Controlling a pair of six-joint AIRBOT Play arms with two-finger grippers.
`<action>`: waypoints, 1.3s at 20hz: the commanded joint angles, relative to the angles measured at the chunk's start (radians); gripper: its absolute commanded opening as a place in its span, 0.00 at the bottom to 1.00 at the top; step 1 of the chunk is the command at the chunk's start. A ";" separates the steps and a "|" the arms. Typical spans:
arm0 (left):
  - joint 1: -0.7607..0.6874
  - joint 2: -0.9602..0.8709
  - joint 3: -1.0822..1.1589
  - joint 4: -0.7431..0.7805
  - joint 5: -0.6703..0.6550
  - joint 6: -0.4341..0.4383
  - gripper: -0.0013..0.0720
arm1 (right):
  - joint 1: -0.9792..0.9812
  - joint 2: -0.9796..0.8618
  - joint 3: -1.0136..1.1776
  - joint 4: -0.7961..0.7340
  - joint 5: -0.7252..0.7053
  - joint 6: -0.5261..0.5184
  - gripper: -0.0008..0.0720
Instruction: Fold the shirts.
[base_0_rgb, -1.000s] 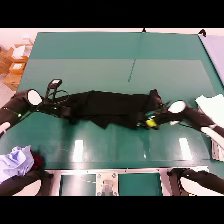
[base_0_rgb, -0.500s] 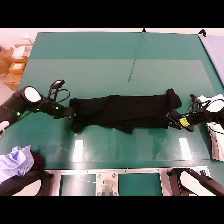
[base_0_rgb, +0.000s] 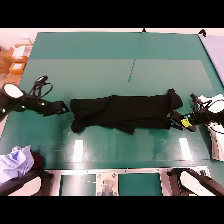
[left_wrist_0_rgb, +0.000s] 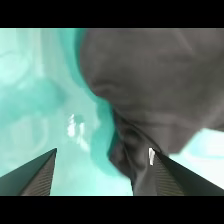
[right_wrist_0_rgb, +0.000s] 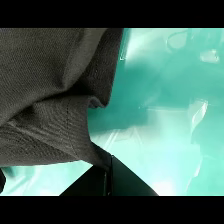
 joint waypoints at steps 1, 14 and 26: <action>0.019 -0.074 -0.093 -0.230 0.139 0.149 0.92 | 0.000 0.001 0.001 -0.001 -0.004 -0.006 0.03; 0.037 -0.160 0.089 -0.504 -0.037 0.265 0.06 | -0.001 0.002 0.128 0.033 0.079 -0.032 0.03; 0.063 0.317 1.188 -0.276 -0.045 -0.052 0.06 | -0.134 0.042 1.461 0.330 0.122 -0.034 0.03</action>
